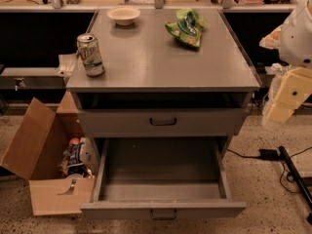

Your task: Close middle drawer

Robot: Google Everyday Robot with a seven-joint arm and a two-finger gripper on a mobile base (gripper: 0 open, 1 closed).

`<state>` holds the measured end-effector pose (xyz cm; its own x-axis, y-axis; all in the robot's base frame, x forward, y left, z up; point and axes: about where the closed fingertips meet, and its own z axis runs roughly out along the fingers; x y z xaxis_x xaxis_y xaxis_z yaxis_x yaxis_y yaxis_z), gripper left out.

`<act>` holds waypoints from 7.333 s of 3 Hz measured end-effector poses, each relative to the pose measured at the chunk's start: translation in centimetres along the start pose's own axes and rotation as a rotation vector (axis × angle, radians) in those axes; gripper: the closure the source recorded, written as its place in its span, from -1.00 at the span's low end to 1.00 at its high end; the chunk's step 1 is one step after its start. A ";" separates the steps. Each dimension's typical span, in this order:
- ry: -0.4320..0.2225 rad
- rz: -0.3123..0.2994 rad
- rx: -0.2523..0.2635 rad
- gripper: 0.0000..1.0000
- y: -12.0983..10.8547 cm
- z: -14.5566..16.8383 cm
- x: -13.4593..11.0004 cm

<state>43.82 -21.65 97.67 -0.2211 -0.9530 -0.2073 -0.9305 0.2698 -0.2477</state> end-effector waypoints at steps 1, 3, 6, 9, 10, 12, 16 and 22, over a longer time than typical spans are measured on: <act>0.000 0.000 0.000 -1.00 0.0 0.0 0.0; -0.056 0.125 -0.067 -1.00 4.0 6.4 0.4; -0.177 0.314 -0.180 -1.00 12.5 22.1 1.2; -0.314 0.364 -0.398 -0.70 17.0 34.5 -0.6; -0.379 0.409 -0.457 -0.25 19.0 38.9 -0.1; -0.462 0.579 -0.510 0.85 24.3 47.9 4.2; -0.469 0.675 -0.553 1.00 25.7 53.0 6.9; -0.481 0.768 -0.337 1.00 15.4 53.8 10.9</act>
Offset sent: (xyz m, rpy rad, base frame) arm -0.0163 0.0099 -0.1002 0.1061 0.1272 -0.1022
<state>42.76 -20.41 40.69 -0.7304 -0.3549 -0.5836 -0.6340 0.6702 0.3859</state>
